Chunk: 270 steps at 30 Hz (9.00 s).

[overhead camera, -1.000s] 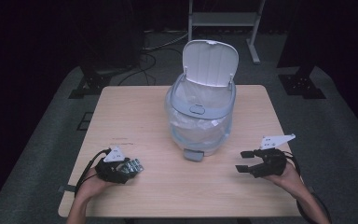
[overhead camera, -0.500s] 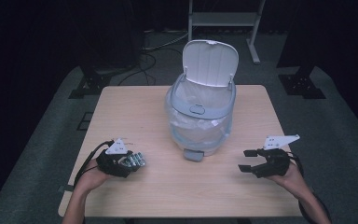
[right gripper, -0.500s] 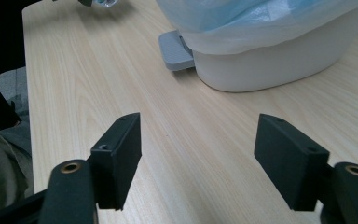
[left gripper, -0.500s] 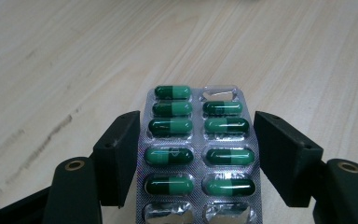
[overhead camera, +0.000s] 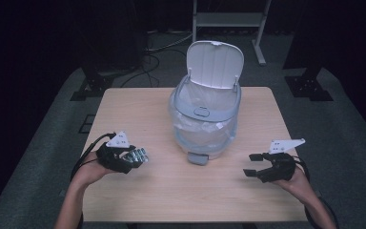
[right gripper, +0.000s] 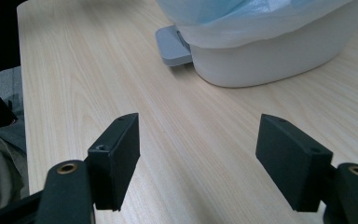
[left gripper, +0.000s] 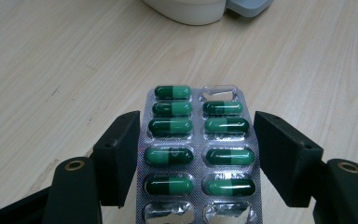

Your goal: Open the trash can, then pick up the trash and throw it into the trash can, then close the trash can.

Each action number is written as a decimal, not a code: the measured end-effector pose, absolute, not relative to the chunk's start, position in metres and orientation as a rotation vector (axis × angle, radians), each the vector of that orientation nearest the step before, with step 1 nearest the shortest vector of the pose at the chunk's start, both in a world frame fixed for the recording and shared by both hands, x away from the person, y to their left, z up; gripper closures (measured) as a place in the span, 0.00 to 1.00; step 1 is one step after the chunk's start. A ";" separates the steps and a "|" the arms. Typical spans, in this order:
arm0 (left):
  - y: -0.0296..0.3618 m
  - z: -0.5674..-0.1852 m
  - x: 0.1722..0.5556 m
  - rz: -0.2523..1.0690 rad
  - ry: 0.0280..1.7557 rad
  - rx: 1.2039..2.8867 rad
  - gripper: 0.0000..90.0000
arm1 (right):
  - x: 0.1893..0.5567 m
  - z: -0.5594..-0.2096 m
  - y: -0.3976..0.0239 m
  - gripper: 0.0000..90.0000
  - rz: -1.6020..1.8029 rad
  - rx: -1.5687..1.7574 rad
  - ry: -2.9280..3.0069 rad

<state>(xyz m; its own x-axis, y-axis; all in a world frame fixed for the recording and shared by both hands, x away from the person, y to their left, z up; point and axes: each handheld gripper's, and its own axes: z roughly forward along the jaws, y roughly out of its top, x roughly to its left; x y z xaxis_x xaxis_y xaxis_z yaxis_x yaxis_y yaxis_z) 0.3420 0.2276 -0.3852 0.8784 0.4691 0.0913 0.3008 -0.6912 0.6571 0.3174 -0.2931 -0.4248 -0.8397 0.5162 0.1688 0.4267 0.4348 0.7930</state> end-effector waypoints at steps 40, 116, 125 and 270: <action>0.197 -0.277 0.372 0.351 0.465 2.384 0.37 | 0.322 -0.431 -0.291 0.32 1.378 0.867 2.596; 0.056 -0.157 0.454 0.334 0.170 2.430 0.37 | 0.324 -0.447 -0.310 0.32 1.396 0.965 2.584; 0.040 -0.166 0.462 0.311 0.149 2.437 0.37 | 0.325 -0.448 -0.310 0.32 1.395 0.964 2.589; 0.240 -0.379 0.344 0.271 0.615 2.242 0.09 | 0.498 -0.238 -0.298 0.94 1.276 0.988 2.504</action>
